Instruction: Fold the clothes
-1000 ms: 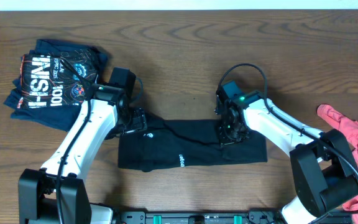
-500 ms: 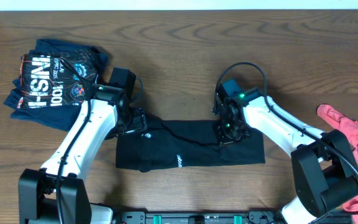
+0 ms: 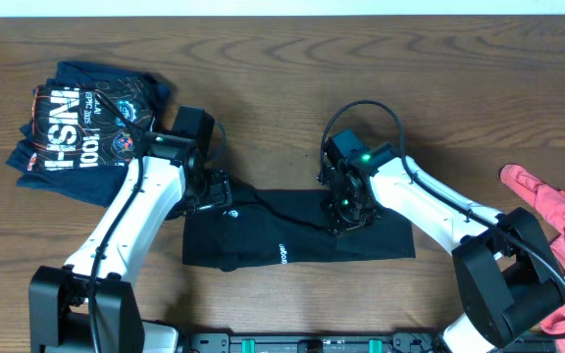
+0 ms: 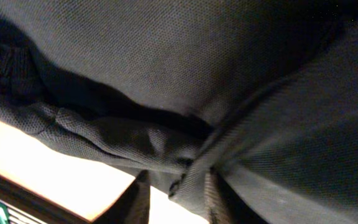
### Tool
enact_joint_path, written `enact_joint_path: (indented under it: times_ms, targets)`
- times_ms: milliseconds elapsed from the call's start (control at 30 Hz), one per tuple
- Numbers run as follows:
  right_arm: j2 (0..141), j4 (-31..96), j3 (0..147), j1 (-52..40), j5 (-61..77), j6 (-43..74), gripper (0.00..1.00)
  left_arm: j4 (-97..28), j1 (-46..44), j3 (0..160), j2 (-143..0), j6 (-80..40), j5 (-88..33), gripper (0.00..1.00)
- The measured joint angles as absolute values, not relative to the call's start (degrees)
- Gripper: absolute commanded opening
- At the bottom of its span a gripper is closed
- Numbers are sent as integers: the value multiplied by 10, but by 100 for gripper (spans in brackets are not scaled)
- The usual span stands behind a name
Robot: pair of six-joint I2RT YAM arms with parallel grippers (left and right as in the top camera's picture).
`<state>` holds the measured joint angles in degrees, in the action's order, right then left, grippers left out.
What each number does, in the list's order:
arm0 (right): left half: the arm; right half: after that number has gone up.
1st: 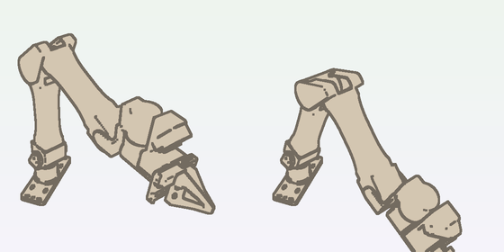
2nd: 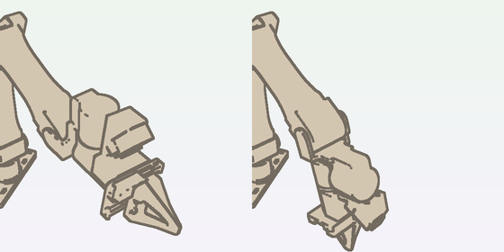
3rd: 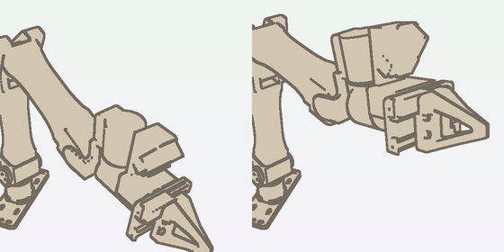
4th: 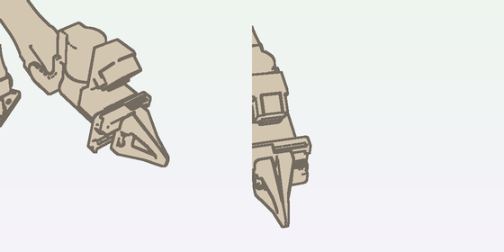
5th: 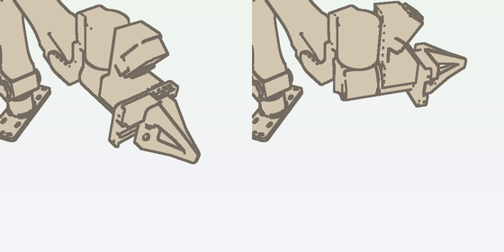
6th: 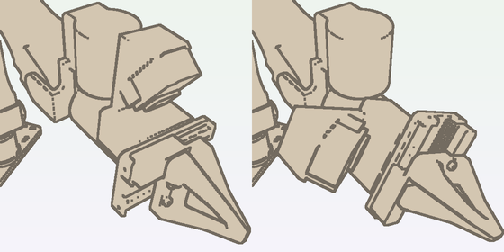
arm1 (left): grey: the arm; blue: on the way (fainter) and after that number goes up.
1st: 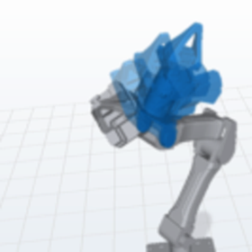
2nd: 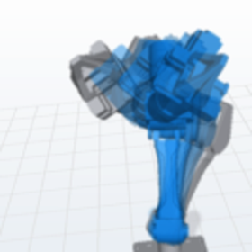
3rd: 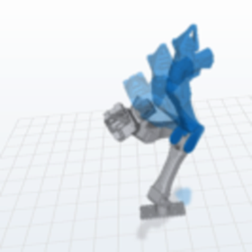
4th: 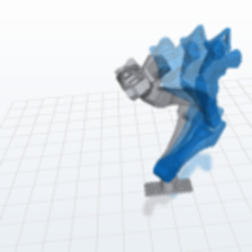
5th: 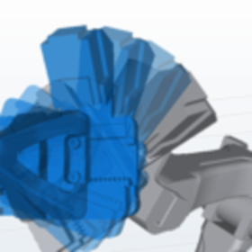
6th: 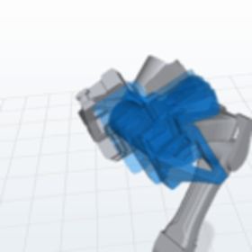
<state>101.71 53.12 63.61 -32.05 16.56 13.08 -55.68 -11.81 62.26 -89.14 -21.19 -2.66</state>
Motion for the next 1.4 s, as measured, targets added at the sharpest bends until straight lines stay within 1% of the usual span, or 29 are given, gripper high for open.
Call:
enact_joint_path:
  times_ms: [200,233,267,367,467,533,700,800,900,1067,1233,1267,1400]
  targets:
    - [1017,566,644,-319,148,132,34,-558,-118,623,-891,-212,-27,79]
    - [1017,586,653,-317,136,134,33,-559,-118,623,-891,-212,-27,79]
    - [1017,602,663,-313,125,135,28,-559,-118,623,-891,-212,-27,79]
    - [1007,631,701,-292,82,140,25,-560,-118,623,-891,-212,-27,79]
    - [982,634,731,-264,33,145,14,-560,-118,623,-891,-212,-27,79]
    - [966,635,739,-244,11,149,11,-560,-118,623,-891,-212,-27,79]
    - [962,625,722,-192,-15,151,11,-560,-118,623,-891,-212,-26,80]
    - [963,595,678,-181,-16,151,11,-560,-118,623,-891,-212,-26,80]
    - [965,549,625,-181,-15,151,17,-560,-118,623,-891,-212,-27,80]
    - [968,464,542,-180,-14,156,21,-565,-118,622,-891,-212,-27,80]
    - [955,437,516,-178,-13,168,29,-571,-118,623,-891,-212,-27,81]
    - [954,436,516,-178,-11,170,30,-572,-118,622,-891,-212,-27,85]
    - [955,445,519,-178,-9,174,34,-575,-118,623,-891,-212,-27,89]
